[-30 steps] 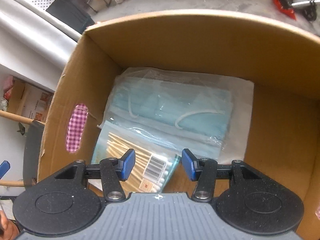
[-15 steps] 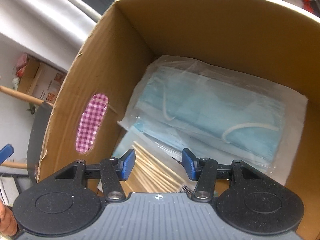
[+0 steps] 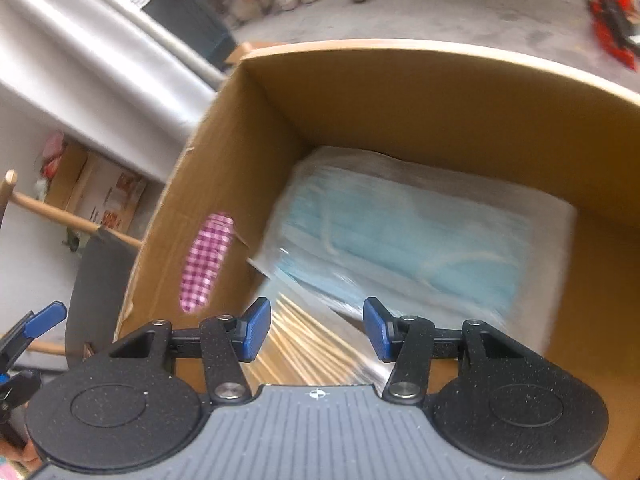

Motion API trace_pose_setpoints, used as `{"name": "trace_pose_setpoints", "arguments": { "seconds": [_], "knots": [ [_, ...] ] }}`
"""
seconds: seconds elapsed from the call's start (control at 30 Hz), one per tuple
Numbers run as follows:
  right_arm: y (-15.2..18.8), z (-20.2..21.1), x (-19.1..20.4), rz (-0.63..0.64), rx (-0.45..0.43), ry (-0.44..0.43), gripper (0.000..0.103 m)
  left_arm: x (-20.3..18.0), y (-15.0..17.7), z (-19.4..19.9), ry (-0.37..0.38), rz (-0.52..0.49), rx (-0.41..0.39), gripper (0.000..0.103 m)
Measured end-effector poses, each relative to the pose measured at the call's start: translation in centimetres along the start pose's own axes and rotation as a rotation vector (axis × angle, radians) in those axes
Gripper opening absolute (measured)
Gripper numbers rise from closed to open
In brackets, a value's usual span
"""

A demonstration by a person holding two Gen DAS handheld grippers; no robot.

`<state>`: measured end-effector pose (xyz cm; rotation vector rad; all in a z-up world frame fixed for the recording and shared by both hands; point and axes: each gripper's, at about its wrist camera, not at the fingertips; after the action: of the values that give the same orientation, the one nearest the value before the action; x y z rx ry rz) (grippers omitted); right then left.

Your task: Organize soft objects

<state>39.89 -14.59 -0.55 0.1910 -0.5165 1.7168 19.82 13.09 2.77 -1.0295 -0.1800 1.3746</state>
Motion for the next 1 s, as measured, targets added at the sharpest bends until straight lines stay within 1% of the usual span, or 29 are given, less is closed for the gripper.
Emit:
{"name": "trace_pose_setpoints", "arguments": {
  "seconds": [0.07, 0.17, 0.27, 0.3, 0.37, 0.53, 0.8, 0.9, 1.0],
  "knots": [
    [0.8, 0.6, -1.3, -0.044, 0.027, 0.024, 0.054, 0.1, 0.1, -0.1, 0.002, 0.002, 0.003, 0.102],
    [1.8, -0.5, -3.1, -0.112, 0.100, 0.061, 0.054, 0.3, 0.1, -0.2, 0.005, 0.010, 0.009, 0.102],
    [2.1, -2.3, -4.0, -0.162, 0.158, 0.050, 0.054, 0.3, 0.1, 0.0, 0.013, 0.013, 0.005, 0.102],
    [2.1, -2.6, -4.0, -0.170, 0.159, 0.044, 0.055, 0.2, 0.1, 0.0, 0.014, 0.012, 0.005, 0.102],
    [1.5, -2.7, -3.3, -0.145, 0.142, 0.019, 0.055, 0.1, 0.1, 0.0, 0.014, 0.011, 0.008, 0.102],
    [1.2, -3.1, -1.9, -0.110, 0.125, 0.045, 0.055, -0.2, 0.7, 0.0, 0.012, 0.011, 0.023, 0.102],
    [0.0, -3.7, -1.3, -0.116, 0.083, 0.026, 0.056, -0.4, 0.9, -0.2, 0.013, 0.007, 0.040, 0.102],
    [0.2, -3.4, -1.6, -0.122, 0.067, 0.024, 0.056, -0.7, 1.0, -0.1, 0.006, 0.006, 0.042, 0.102],
    [0.7, -2.0, -1.9, -0.130, 0.031, 0.010, 0.056, -0.8, 1.1, 0.2, -0.005, 0.005, 0.040, 0.102]
  ]
}}
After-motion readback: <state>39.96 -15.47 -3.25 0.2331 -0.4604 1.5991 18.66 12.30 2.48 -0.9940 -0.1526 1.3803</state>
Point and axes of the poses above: each gripper's, at about its wrist camera, not at the fingertips, and z roughly against the way its jaws point, x to its left, y to its underside, and after that the axes turned 3 degrees about x, right-handed
